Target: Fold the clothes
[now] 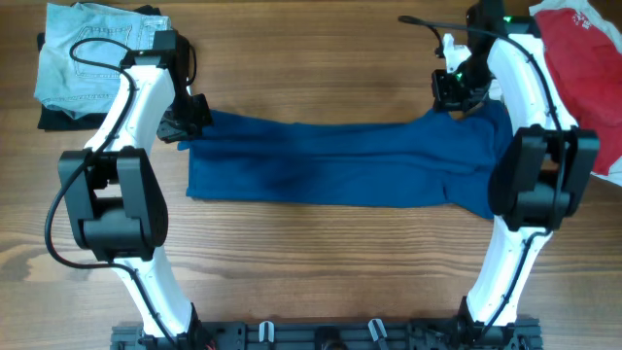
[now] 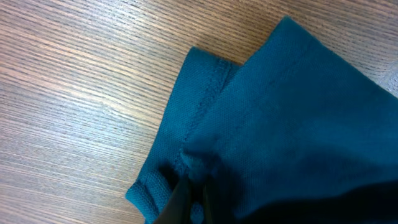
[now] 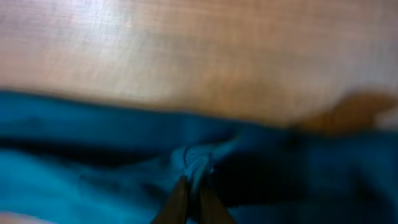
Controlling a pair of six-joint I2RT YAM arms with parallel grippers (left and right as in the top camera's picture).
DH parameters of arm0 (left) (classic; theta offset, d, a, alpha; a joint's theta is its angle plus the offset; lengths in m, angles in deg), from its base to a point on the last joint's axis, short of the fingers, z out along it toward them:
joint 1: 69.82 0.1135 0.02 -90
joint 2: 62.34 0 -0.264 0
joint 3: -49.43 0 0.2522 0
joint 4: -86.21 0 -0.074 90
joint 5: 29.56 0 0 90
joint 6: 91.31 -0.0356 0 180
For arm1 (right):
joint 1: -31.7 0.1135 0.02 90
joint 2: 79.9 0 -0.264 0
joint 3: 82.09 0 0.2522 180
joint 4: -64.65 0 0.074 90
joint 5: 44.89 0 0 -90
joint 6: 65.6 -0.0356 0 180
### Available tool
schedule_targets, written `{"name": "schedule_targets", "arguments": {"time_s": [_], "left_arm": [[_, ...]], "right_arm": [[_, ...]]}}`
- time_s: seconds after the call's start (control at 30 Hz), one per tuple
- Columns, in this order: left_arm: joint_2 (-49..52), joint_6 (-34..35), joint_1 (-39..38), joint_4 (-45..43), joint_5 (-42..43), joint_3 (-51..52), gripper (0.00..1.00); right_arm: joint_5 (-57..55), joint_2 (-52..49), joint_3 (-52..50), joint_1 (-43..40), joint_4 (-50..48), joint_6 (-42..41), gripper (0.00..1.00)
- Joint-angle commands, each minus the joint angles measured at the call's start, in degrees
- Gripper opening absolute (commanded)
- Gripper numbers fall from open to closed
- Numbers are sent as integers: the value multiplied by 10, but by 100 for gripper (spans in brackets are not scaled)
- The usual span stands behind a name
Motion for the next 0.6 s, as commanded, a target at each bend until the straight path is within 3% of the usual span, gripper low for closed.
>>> {"name": "schedule_targets", "arguments": {"time_s": [0.0, 0.23, 0.47, 0.57], "left_arm": [[6, 10, 10, -2, -6, 2, 4], [6, 10, 16, -8, -5, 2, 4], [6, 10, 16, -19, -5, 2, 4], [6, 9, 16, -19, -5, 2, 4]], "right_arm": [[-4, 43, 15, -1, 67, -55, 4], [-4, 66, 10, 2, 174, -113, 5], [-4, 66, -73, 28, 159, -114, 5], [-4, 66, -104, 35, 119, -114, 24]]}}
